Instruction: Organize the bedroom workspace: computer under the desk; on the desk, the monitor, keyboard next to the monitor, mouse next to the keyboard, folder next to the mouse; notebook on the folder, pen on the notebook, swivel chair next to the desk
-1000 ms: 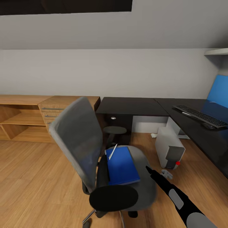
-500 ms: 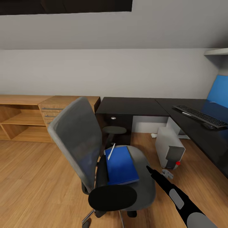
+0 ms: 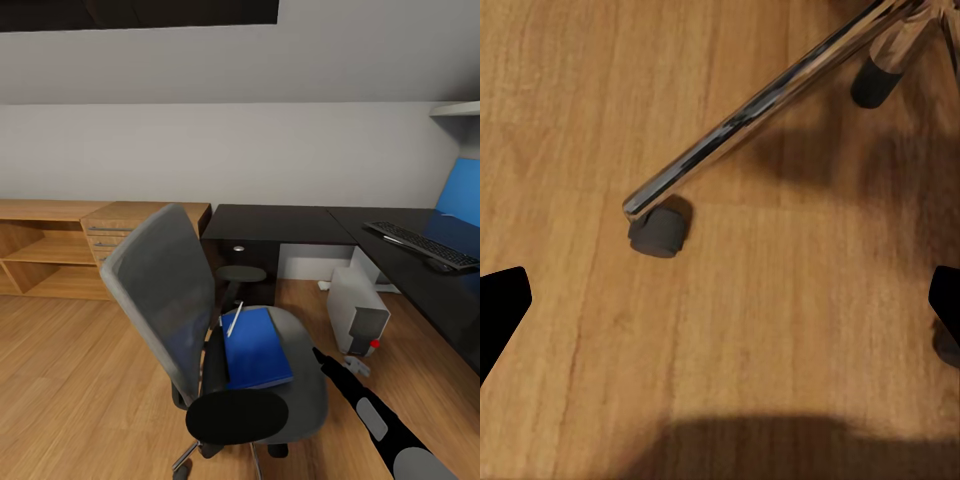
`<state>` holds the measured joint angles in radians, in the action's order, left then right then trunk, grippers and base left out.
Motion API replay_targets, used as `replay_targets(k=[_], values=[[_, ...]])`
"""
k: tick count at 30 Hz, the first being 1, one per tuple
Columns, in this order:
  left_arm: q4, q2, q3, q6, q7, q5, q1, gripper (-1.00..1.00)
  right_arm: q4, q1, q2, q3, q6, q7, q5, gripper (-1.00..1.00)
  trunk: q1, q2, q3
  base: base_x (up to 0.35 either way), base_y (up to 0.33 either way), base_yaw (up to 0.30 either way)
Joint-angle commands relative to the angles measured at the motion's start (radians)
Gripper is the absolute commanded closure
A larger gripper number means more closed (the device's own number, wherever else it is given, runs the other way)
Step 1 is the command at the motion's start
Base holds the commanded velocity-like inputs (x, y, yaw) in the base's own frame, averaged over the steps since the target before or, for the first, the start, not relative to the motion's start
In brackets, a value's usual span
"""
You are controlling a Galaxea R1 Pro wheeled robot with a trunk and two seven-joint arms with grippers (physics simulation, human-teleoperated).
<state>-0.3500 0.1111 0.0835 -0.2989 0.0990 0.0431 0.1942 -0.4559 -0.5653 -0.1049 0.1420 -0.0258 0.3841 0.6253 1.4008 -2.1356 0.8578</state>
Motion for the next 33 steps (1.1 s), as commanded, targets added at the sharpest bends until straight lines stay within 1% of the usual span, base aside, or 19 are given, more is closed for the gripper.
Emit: replay_targets(k=[1, 6, 14, 18, 33], values=[[0.001, -0.001, 0.009, -0.003, 0.008, 0.004, 0.001, -1.00, 0.002, -0.001, 0.000, 0.001, -0.004, 0.000, 0.008, -1.00, 0.000, 0.000, 0.001, 0.000, 0.000, 0.000], [0.001, -0.001, 0.009, -0.003, 0.008, 0.004, 0.001, -1.00, 0.003, -0.001, 0.001, 0.000, -0.012, -0.021, 0.009, -1.00, 0.000, 0.000, 0.001, 0.000, 0.000, 0.000], [0.001, -0.001, 0.009, -0.003, 0.008, 0.004, 0.001, -1.00, 0.012, -0.001, 0.003, -0.002, -0.015, -0.028, 0.010, -1.00, 0.000, 0.000, 0.001, 0.000, 0.000, 0.000], [0.001, -0.001, 0.009, -0.003, 0.008, 0.004, 0.001, -1.00, 0.023, -0.001, 0.014, -0.002, -0.016, -0.029, 0.010, -1.00, 0.000, 0.000, 0.001, 0.000, 0.000, 0.000], [0.000, -0.001, 0.009, -0.003, 0.008, 0.004, 0.001, -1.00, 0.032, -0.001, 0.040, -0.001, -0.019, -0.030, 0.008, -1.00, 0.000, 0.000, 0.001, 0.000, 0.000, 0.000]])
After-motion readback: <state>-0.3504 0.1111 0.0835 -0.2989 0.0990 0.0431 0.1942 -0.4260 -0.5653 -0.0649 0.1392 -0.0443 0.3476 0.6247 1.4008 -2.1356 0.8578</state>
